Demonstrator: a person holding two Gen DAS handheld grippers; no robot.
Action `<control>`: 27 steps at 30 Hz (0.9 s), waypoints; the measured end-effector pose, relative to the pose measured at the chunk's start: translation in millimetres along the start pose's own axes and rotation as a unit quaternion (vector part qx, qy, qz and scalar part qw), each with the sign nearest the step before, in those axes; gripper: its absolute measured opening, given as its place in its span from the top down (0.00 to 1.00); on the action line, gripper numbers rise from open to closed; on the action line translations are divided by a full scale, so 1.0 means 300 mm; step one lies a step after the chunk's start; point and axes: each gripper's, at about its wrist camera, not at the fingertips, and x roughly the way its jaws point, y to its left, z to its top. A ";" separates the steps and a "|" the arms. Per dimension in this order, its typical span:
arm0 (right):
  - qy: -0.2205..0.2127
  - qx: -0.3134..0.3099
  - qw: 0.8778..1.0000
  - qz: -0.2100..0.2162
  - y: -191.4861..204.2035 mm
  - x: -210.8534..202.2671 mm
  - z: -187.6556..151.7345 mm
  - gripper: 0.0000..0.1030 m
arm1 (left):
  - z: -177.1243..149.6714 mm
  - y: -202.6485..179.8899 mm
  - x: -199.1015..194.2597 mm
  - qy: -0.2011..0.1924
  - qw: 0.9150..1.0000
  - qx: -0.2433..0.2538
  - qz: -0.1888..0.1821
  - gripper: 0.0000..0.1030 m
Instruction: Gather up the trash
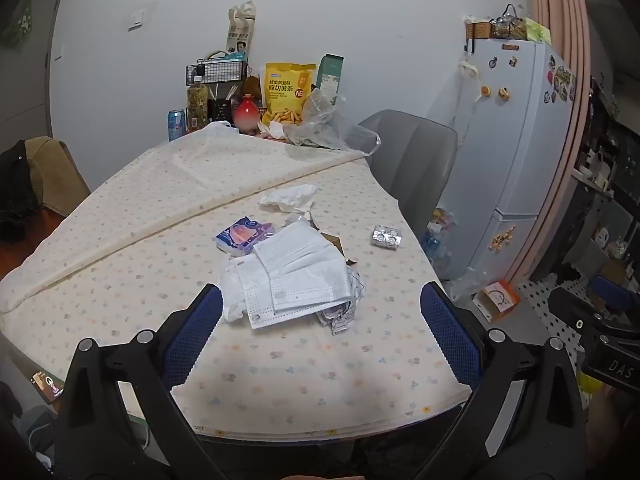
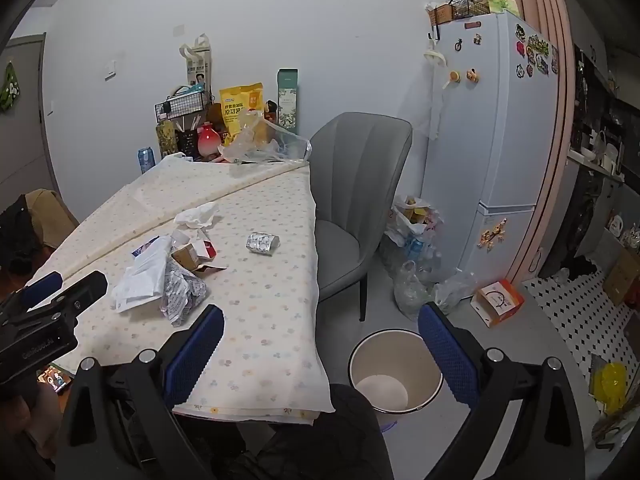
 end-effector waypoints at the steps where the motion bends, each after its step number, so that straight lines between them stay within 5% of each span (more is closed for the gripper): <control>1: 0.001 -0.001 1.000 -0.001 0.001 0.000 0.000 0.07 | 0.000 0.000 0.000 0.000 1.000 0.000 0.000 0.04; 27: -0.010 0.009 1.000 0.006 -0.009 -0.012 0.001 0.08 | 0.002 0.008 -0.020 -0.001 1.000 -0.003 0.005 0.04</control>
